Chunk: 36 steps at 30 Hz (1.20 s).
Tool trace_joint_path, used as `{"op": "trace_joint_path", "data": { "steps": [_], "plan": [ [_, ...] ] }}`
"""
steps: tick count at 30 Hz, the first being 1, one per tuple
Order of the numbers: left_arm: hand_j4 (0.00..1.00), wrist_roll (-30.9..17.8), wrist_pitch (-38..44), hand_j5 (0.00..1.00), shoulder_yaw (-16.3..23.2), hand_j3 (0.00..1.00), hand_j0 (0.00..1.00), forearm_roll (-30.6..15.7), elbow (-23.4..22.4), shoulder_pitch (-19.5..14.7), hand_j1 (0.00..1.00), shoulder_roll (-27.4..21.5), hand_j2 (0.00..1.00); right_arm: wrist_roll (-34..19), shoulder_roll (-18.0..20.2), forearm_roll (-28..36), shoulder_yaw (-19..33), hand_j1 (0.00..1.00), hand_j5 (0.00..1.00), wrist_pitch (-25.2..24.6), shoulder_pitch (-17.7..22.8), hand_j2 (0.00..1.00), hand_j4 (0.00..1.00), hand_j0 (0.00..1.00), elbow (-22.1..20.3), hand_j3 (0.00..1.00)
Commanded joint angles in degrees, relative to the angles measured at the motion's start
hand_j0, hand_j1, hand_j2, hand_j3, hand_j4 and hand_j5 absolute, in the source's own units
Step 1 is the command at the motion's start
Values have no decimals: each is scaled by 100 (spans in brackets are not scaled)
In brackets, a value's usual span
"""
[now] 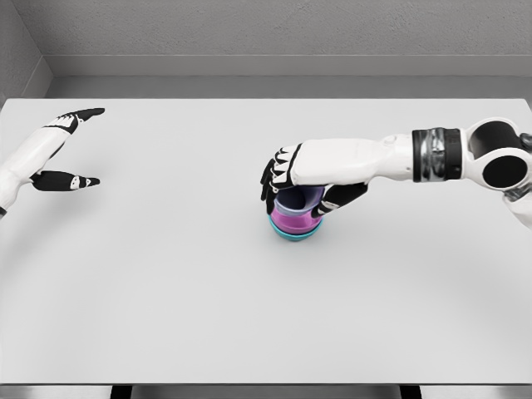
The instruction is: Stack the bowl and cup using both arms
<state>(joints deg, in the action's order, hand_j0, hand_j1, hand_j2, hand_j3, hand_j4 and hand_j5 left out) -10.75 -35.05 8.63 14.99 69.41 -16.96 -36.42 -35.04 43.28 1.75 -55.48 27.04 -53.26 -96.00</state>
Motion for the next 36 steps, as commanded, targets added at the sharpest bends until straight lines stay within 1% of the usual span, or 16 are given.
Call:
{"op": "trace_joint_path", "data": {
  "steps": [1, 9, 11, 12, 14, 22, 24, 26, 29, 30, 31, 32, 33, 34, 35, 36],
  "plan": [
    [100, 3, 5, 100, -2, 100, 100, -40, 3, 0, 100, -5, 100, 4, -22, 10, -15, 59, 59, -15, 0, 59, 59, 59, 46, 59],
    [100, 3, 5, 100, -2, 100, 100, -40, 20, 0, 100, -5, 100, 4, -57, -34, -94, 62, 62, -15, 17, 62, 62, 62, 161, 62],
    [100, 3, 5, 100, -2, 100, 100, -40, 20, 0, 100, -5, 100, 4, -48, -43, -94, 71, 71, -32, 18, 71, 71, 71, 161, 71],
    [100, 3, 5, 100, -2, 100, 100, -40, 20, 0, 100, -5, 100, 4, -48, -43, -94, 85, 85, -41, 18, 85, 85, 85, 169, 85],
    [100, 3, 5, 100, -2, 100, 100, -40, 20, 0, 100, -5, 100, 4, -48, -43, -94, 99, 99, -41, 18, 99, 99, 99, 169, 99],
    [100, 3, 5, 100, -2, 100, 100, -40, 29, 0, 100, -5, 100, 4, -31, -34, -86, 100, 100, -32, -9, 100, 100, 100, 161, 100],
    [100, 3, 5, 100, -2, 100, 100, -40, 29, 0, 100, -5, 100, 4, 40, -25, -68, 100, 100, -15, -26, 100, 100, 100, 134, 100],
    [100, 3, 5, 100, -2, 100, 100, -40, 29, 0, 100, -5, 100, 4, 250, 27, -24, 100, 100, 3, -26, 100, 100, 100, 126, 100],
    [100, 3, 5, 100, -2, 100, 100, -40, 29, 0, 100, -5, 100, 4, 435, 63, -6, 100, 100, 38, -79, 100, 100, 100, 99, 100],
    [100, 3, 5, 100, -2, 100, 100, -40, 29, 0, 100, -5, 100, 4, 619, 72, 20, 100, 100, 161, -88, 100, 100, 100, 99, 100],
    [100, 3, 5, 100, -2, 100, 100, -40, 29, 0, 100, -5, 100, 4, 795, 72, 186, 100, 100, 240, -97, 100, 100, 100, 99, 100],
    [100, 3, 5, 100, -2, 100, 100, -40, 29, 0, 100, -5, 100, 4, 1050, 159, 354, 100, 100, 459, -70, 100, 100, 100, 108, 100],
    [100, 3, 5, 100, -2, 100, 100, -40, 29, 0, 100, -5, 100, 4, 1340, 256, 372, 100, 100, 662, -53, 100, 100, 100, 143, 100],
    [100, 3, 5, 100, -2, 100, 100, -40, 29, 0, 100, -5, 100, 4, 1560, 282, 380, 100, 100, 758, -35, 100, 100, 100, 178, 100],
    [100, 3, 5, 100, -2, 100, 100, -40, 29, 0, 100, -5, 100, 4, 1859, 291, 380, 100, 100, 796, -35, 100, 100, 100, 292, 100],
    [100, 3, 5, 100, -2, 100, 100, -40, 29, 0, 100, -5, 100, 4, 1982, 326, 380, 100, 100, 796, -26, 100, 100, 100, 459, 100]
  ]
}}
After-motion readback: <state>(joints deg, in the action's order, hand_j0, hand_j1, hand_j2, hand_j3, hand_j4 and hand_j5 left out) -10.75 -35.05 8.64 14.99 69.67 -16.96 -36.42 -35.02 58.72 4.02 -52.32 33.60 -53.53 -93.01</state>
